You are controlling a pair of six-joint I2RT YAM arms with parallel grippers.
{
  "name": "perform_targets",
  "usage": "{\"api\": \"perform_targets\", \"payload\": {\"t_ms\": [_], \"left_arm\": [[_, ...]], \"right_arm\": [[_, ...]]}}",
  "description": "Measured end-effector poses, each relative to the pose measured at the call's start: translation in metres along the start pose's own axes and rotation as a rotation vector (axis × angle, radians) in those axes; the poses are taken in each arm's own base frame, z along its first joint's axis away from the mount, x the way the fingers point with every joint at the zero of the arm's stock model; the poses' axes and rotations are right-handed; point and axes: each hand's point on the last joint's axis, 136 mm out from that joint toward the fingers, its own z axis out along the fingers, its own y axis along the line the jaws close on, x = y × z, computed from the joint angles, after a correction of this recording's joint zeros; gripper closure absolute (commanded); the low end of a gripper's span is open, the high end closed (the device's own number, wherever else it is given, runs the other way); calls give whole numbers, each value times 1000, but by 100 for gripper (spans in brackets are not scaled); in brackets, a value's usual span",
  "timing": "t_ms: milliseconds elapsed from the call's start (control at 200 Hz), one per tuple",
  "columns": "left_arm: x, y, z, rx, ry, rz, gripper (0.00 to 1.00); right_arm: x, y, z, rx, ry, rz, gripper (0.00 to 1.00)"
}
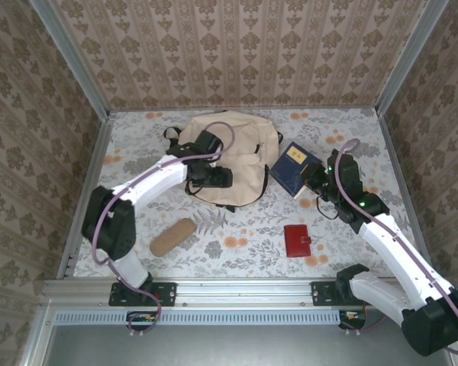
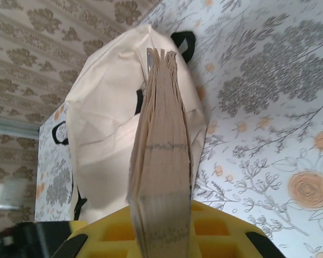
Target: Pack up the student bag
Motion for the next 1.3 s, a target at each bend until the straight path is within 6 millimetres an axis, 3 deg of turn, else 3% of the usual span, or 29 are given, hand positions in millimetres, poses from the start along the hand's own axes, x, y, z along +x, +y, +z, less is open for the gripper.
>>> {"api": "perform_targets", "payload": {"t_ms": [255,450,590,745,910,1160,1300], "left_arm": [[13,11,38,-114,113,-12,43],[16,13,52,-128,148,-30,78],[9,9,51,-119,133,-35,100],[4,4,45,-100,118,-32,100],[-11,-11,15,-39,52,-29,100],[-71,-62,-72,183,-201,-12,100],[-92,-81,-88,271,-279,-24,100]], "right_arm": [[4,-5,-1,6,17,-8,90],[13,-9,1,4,51,-7,90],[19,-15,2,13,64,-6,90],[19,-15,-3,7,60,-7,90],[17,-16,-16,2,44,-11,89],[16,-37,-44,109,24,-15,90],[24,-34,-52,81,66,-12,89]]}}
